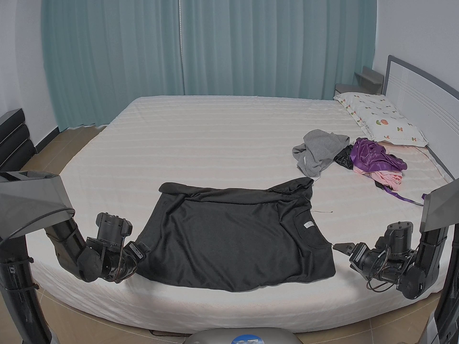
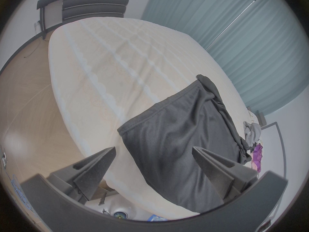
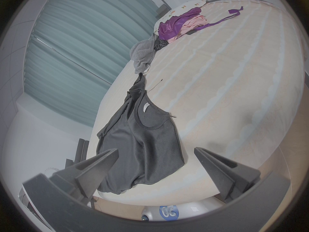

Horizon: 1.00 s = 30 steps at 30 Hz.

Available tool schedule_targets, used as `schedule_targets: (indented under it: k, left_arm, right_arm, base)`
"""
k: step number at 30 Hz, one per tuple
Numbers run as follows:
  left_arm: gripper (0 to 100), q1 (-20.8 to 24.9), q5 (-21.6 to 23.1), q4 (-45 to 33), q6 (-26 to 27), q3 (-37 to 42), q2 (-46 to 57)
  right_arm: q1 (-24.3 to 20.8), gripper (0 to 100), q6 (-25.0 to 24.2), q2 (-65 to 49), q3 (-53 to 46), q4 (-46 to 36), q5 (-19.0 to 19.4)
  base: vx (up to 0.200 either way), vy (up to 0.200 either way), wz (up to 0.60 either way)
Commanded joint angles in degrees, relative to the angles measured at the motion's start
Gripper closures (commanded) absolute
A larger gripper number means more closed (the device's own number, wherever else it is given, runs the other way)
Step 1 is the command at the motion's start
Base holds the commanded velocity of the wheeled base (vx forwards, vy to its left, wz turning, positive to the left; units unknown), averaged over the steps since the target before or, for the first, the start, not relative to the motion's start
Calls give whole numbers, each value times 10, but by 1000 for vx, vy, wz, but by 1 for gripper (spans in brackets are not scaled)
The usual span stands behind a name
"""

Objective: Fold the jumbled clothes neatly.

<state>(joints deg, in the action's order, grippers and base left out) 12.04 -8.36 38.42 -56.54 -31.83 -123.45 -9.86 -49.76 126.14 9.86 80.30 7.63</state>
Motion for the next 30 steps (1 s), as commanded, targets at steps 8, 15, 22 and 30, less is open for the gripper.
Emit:
schedule_targets:
  k: [8, 15, 22, 30]
  left_arm:
    - [0, -12, -48, 1, 18, -46, -70]
    - [100, -26, -48, 0, 18, -56, -76]
    - [100, -27, -49, -1, 16, -25, -55]
    - [100, -35, -49, -5, 19, 48, 50]
  right_arm:
    - [-1, 0, 2, 13, 1, 1, 0]
    - [-1, 0, 5, 28, -3, 26, -3]
    - [-5, 0, 16, 35, -10, 37, -7]
    - [-6, 0, 29, 56, 1, 37, -8]
  base:
    - [0, 0, 0]
    - [0, 0, 0]
    - [0, 0, 0]
    - [0, 0, 0]
